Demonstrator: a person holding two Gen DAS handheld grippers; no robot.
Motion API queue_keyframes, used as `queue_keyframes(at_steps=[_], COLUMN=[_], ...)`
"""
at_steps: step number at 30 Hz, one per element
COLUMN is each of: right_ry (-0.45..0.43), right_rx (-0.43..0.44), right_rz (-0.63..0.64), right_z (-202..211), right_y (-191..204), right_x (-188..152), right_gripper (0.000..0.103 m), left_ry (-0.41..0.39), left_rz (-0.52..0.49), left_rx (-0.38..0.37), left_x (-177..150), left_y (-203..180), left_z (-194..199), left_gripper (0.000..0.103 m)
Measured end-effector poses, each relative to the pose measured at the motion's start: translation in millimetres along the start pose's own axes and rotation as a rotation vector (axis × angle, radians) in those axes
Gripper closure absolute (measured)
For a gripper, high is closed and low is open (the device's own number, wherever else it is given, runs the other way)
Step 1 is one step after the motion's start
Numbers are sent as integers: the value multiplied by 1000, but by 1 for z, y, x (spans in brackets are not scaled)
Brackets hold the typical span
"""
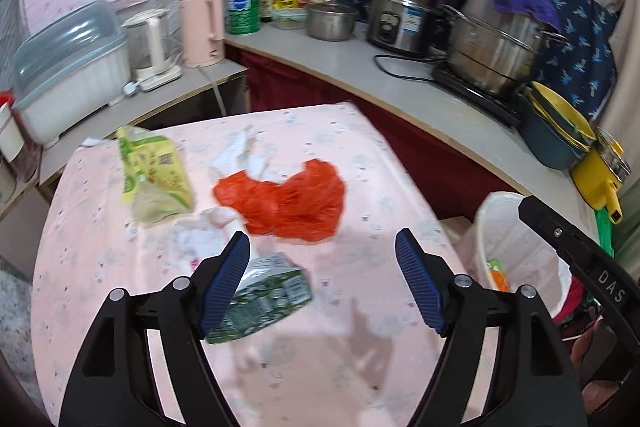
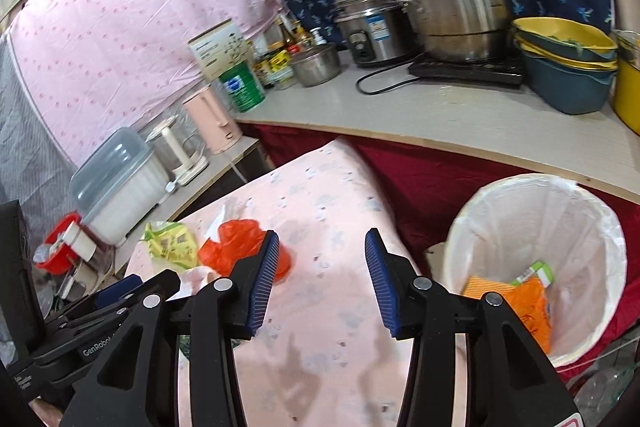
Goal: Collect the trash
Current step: 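Move both grippers back over the table toward the red plastic bag, then grasp the red plastic bag with the right gripper while the left gripper grasps the white crumpled bag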
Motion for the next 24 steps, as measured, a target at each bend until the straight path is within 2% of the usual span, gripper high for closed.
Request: queue_keyframes(at_steps=[9,11,24], right_ry=[71,87,178], right_rx=[44,50,52], right_rz=[29,30,41], right_z=[-53,-64,-149], right_y=[39,43,58], right_x=[-13,-15,-26], right_gripper=[50,47,41], left_ry=[60,76,183], left_rz=[90,111,199], left_rx=[67,75,71], left_x=[-10,-11,-20], left_y=[64,75,114], left_z=[-28,-36,-97], left_gripper=[31,28,22])
Point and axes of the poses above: each gripper's, at about its wrist camera, not at the fingertips, and z roughly against the way its jaws point, y to its left, x to its top, the point moved 6 cm from there along -z, roughly the way its jaws point, and after that the axes turned 11 degrees about x, right-handed, at the moved point
